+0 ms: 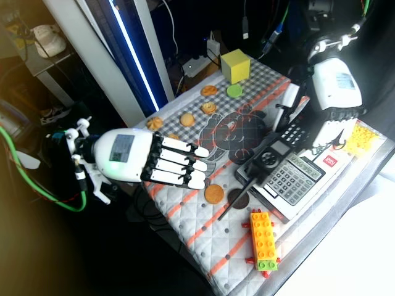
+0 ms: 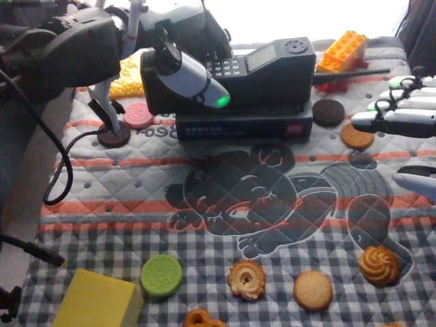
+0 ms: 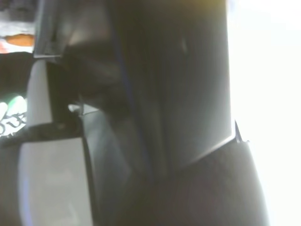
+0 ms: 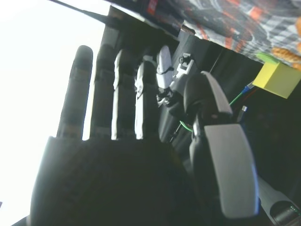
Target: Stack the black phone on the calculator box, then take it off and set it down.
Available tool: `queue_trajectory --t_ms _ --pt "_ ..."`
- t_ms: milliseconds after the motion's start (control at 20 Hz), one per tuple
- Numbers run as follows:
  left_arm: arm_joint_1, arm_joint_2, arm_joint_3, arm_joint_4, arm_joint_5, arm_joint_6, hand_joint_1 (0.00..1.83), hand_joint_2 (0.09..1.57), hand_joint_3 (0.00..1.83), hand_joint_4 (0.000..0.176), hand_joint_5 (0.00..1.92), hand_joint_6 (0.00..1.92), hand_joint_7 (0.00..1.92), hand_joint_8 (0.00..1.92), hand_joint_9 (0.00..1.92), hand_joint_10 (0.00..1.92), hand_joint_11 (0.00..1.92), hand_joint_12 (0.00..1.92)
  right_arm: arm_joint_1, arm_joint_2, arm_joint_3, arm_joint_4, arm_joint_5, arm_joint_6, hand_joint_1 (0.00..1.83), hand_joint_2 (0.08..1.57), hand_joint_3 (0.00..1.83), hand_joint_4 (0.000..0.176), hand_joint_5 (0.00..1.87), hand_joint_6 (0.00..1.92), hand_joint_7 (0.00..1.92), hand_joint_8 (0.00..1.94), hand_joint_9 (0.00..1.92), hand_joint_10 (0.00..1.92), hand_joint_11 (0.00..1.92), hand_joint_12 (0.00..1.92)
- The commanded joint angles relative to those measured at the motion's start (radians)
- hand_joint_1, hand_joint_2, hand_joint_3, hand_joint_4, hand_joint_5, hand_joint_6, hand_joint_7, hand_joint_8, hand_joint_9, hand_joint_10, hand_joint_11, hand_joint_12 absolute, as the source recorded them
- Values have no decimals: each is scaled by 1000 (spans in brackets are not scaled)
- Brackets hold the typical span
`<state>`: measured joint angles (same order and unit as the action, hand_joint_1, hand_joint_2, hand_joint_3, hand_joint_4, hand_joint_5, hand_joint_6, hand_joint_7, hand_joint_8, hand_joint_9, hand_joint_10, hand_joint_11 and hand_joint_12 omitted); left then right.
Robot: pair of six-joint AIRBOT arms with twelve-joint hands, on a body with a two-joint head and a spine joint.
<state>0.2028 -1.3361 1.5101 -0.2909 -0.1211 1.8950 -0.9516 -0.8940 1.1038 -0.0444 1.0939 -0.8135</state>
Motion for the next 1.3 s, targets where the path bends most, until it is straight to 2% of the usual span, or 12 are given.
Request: queue_trajectory --t_ms 0,50,100,250,350,550,650,900,1050,1100,1150,1250 --pt "-3 10 1 4 -120 -6 1046 988 0 0 676 21 761 152 744 399 432 1044 13 -1 6 23 122 2 539 1295 0 66 434 0 494 1 429 0 297 1" --pt "-1 10 0 5 -122 -6 988 944 0 81 396 0 553 7 588 86 155 984 14 -2 6 22 122 3 587 1300 0 48 438 2 492 0 429 1 311 7" --pt "0 10 -2 5 -126 -6 957 934 0 117 310 0 498 1 536 30 61 1001 16 -5 6 21 122 5 594 1310 4 48 431 0 491 0 431 1 323 13" --pt "4 17 -16 5 -139 -7 930 918 0 171 137 1 311 0 347 1 1 834 19 -10 6 17 122 13 643 1308 0 55 432 3 484 0 445 5 380 39" --pt "16 39 -51 4 -175 -7 897 865 0 176 69 1 195 2 287 7 0 896 24 -13 6 17 128 20 562 1298 0 68 442 3 499 4 466 8 423 60" --pt "46 121 -164 25 -298 -8 816 892 7 176 26 6 78 5 69 8 0 290 27 -12 0 3 216 58 524 1259 0 5 474 7 520 6 502 13 450 71" --pt "59 173 -217 32 -366 -28 766 918 14 176 10 0 65 0 70 7 0 256 50 -9 -9 -2 280 58 445 1230 0 35 453 0 500 0 470 0 363 34" --pt "161 323 -346 99 -589 -275 893 882 0 176 22 8 6 2 1 0 54 25 177 -72 30 1 286 52 807 1098 0 40 481 9 517 7 496 4 459 45" --pt "279 423 -472 98 -744 -289 704 881 0 175 0 0 0 0 0 0 0 0 279 -132 89 13 173 52 879 1054 0 85 470 0 507 1 504 6 483 52" --pt "316 446 -504 96 -788 -289 438 794 0 169 0 0 0 0 0 0 0 0 309 -152 106 13 139 52 881 1041 0 101 468 0 508 1 524 13 530 74" --pt "350 465 -536 93 -826 -289 502 803 0 118 0 0 0 0 0 0 0 0 332 -167 122 13 109 53 851 1063 0 94 422 0 467 0 464 2 462 48" --pt "412 495 -582 80 -887 -293 900 836 9 174 0 0 0 0 0 0 0 0 373 -190 146 12 50 53 758 1062 1 99 359 0 396 0 382 0 416 33"
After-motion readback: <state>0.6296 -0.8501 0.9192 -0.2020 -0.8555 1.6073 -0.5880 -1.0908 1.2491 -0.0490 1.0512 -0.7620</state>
